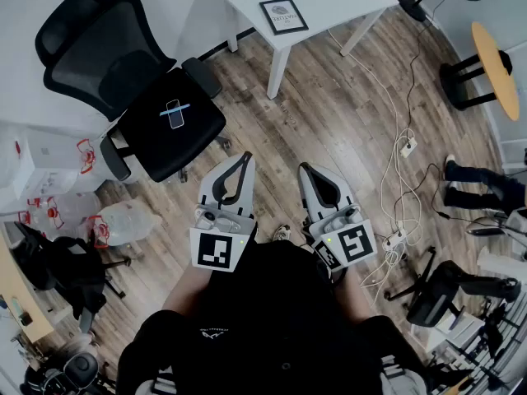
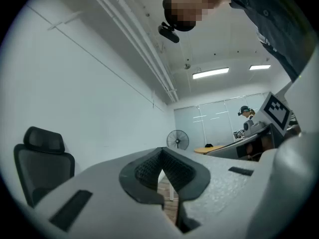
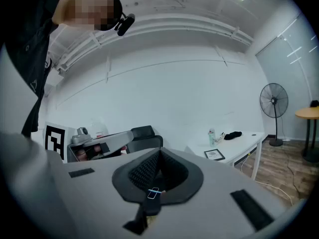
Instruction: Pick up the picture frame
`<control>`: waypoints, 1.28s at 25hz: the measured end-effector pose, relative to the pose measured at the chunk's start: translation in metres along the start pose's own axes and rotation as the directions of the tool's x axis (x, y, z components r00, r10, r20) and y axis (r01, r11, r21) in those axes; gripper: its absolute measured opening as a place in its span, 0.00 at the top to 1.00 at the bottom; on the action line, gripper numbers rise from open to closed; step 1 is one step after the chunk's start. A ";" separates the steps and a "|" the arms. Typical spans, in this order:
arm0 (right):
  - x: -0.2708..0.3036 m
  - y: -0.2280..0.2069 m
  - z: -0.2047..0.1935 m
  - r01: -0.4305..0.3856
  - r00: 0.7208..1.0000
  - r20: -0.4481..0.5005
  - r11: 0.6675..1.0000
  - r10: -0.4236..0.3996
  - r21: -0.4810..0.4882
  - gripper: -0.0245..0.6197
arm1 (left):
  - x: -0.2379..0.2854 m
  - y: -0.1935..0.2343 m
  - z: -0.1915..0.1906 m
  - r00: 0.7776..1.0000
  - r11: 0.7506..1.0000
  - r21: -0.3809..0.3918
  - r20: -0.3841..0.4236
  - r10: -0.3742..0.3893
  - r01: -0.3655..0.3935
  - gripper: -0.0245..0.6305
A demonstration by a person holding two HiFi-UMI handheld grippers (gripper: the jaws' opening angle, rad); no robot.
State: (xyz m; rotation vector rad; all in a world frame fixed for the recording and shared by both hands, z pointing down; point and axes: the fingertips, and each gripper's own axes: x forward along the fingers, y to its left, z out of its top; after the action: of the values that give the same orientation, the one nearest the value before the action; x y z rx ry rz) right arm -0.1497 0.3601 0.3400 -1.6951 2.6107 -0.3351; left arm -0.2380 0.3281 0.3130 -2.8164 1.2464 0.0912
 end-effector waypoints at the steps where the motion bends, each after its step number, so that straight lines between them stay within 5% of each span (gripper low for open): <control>1: -0.014 0.003 0.004 0.006 1.000 0.014 1.000 -0.006 -0.012 0.96 | -0.007 -0.010 0.003 1.000 1.000 -0.003 0.009 0.018 -0.018 0.95; 7: -0.102 0.002 0.017 0.065 0.996 0.067 0.997 -0.062 -0.036 0.96 | -0.041 -0.074 0.010 0.999 0.995 -0.088 0.005 0.038 -0.037 0.95; 12: -0.164 0.000 0.011 0.092 0.993 0.072 0.996 -0.090 -0.018 0.96 | -0.072 -0.131 0.015 1.000 0.998 -0.059 -0.027 0.011 -0.012 0.95; 18: -0.213 0.016 0.000 0.064 0.995 0.076 0.998 -0.064 0.002 0.96 | -0.102 -0.170 0.016 0.997 0.995 -0.063 -0.034 0.072 -0.074 0.95; 32: -0.243 0.023 0.008 0.025 0.993 0.116 1.000 -0.023 -0.014 0.96 | -0.114 -0.183 0.020 0.993 0.988 -0.096 -0.001 0.118 -0.117 0.95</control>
State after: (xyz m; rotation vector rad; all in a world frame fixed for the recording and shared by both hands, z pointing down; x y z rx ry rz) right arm -0.0690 0.5875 0.3016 -1.6971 2.5193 -0.2102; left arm -0.1790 0.5365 0.3078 -2.8178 1.4443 0.1682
